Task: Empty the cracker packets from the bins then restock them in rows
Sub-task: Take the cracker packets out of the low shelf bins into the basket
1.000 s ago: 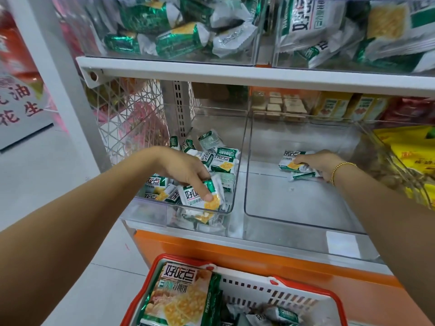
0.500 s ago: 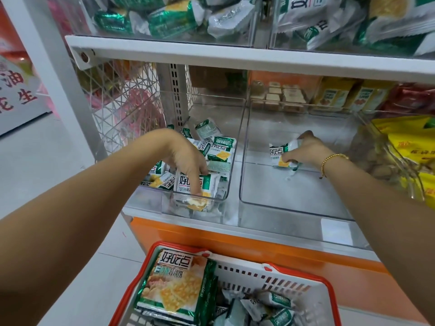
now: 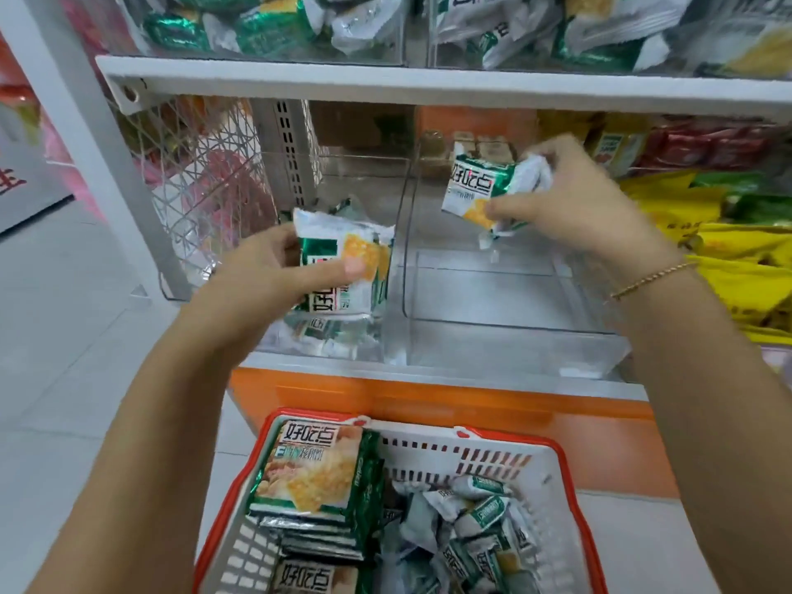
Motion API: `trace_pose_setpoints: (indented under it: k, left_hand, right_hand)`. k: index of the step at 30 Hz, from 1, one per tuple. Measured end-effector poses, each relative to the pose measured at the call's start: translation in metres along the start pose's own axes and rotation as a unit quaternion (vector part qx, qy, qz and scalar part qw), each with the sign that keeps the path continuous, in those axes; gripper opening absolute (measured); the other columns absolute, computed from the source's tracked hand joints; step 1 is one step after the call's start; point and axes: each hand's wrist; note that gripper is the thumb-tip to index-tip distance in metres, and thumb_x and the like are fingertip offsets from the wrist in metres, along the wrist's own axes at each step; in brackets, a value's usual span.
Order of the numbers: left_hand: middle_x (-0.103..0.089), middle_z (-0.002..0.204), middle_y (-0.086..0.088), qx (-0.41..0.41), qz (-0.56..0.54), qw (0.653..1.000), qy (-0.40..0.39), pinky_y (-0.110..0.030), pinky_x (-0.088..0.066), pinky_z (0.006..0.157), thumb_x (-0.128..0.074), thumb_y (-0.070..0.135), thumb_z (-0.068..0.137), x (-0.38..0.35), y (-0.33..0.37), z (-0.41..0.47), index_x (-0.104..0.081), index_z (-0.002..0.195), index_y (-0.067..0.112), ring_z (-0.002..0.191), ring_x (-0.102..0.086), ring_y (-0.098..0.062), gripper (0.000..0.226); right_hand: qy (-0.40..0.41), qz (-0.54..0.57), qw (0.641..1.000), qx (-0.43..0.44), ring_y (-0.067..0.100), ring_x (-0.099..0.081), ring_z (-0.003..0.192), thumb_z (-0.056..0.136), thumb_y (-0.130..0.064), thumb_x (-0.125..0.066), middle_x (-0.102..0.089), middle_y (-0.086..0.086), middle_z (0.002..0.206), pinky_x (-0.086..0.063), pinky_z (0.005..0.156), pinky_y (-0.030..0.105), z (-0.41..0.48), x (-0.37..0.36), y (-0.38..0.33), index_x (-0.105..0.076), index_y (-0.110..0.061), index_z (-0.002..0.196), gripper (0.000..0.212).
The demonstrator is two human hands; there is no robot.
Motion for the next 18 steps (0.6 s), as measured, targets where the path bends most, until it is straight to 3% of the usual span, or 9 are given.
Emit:
trace_pose_setpoints:
  k: [2,4,7,9,12,15,18]
  left_hand:
    - [-0.074,0.095,0.004,0.032,-0.063,0.997,-0.007,-0.028,-0.052,0.081,-0.086,0.032,0.059,-0.023,-0.016,-0.031,-0.068,0.099,0.020,0.093,-0.070,-0.015,0.046]
    - [-0.075,0.087,0.007,0.111,-0.123,0.986,-0.005,-0.022,-0.050,0.077,-0.081,0.031,0.057,-0.052,-0.041,-0.058,-0.066,0.094,0.020,0.090,-0.069,-0.012,0.042]
    - [-0.068,0.094,0.006,0.269,-0.191,0.944,0.014,-0.033,-0.042,0.090,-0.082,0.035,0.061,-0.101,-0.096,-0.086,-0.057,0.097,0.018,0.099,-0.058,-0.015,0.047]
    - [-0.061,0.103,0.001,0.343,-0.184,0.920,0.046,-0.036,-0.040,0.088,-0.080,0.035,0.070,-0.133,-0.140,-0.096,-0.051,0.105,0.017,0.099,-0.052,-0.018,0.048]
    - [-0.047,0.083,-0.001,0.407,-0.182,0.890,0.097,-0.040,-0.040,0.078,-0.078,0.036,0.076,-0.169,-0.190,-0.101,-0.052,0.096,0.012,0.075,-0.047,-0.017,0.040]
    - [-0.051,0.086,-0.006,0.442,-0.182,0.870,0.120,-0.043,-0.042,0.081,-0.075,0.031,0.080,-0.190,-0.217,-0.097,-0.054,0.104,0.010,0.076,-0.051,-0.022,0.039]
    - [-0.042,0.067,-0.008,0.429,-0.167,0.883,0.092,-0.048,-0.050,0.082,-0.078,0.029,0.077,-0.197,-0.244,-0.090,-0.053,0.074,0.012,0.060,-0.044,-0.023,0.031]
  right_hand:
    - [-0.027,0.031,0.999,0.033,0.013,-0.059,0.094,0.069,-0.024,-0.084,-0.057,-0.003,0.111,-0.052,0.070,0.027,-0.036,0.012,-0.005,-0.043,-0.018,0.122,0.067]
    - [-0.072,0.032,0.996,0.047,0.014,-0.064,0.090,0.068,-0.022,-0.084,-0.058,-0.005,0.104,-0.056,0.076,0.037,-0.069,0.020,0.001,-0.043,-0.023,0.119,0.065]
    - [-0.154,0.004,0.987,0.042,0.014,-0.060,0.079,0.070,-0.024,-0.083,-0.059,-0.005,0.093,-0.050,0.070,0.035,-0.110,0.019,0.028,-0.043,-0.033,0.117,0.063]
    - [-0.215,-0.048,0.975,0.029,0.019,-0.061,0.076,0.071,-0.028,-0.082,-0.065,-0.001,0.088,-0.048,0.067,0.033,-0.129,0.007,0.055,-0.046,-0.040,0.114,0.058]
    - [-0.288,-0.096,0.953,-0.016,0.022,-0.063,0.083,0.075,-0.024,-0.079,-0.065,-0.003,0.090,-0.046,0.065,0.029,-0.142,-0.021,0.107,-0.053,-0.035,0.103,0.039]
    - [-0.385,-0.176,0.903,-0.065,0.021,-0.060,0.101,0.080,-0.023,-0.074,-0.060,0.000,0.115,-0.047,0.079,0.029,-0.159,-0.053,0.158,-0.054,-0.026,0.116,0.042]
    - [-0.476,-0.260,0.835,-0.095,0.022,-0.048,0.125,0.083,-0.031,-0.071,-0.041,0.006,0.147,-0.043,0.087,0.025,-0.182,-0.076,0.194,-0.042,-0.018,0.140,0.066]
Point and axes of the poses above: each hand's wrist, its own z-axis towards the middle knuckle, its own x-axis out of the back of the hand, y = z × x
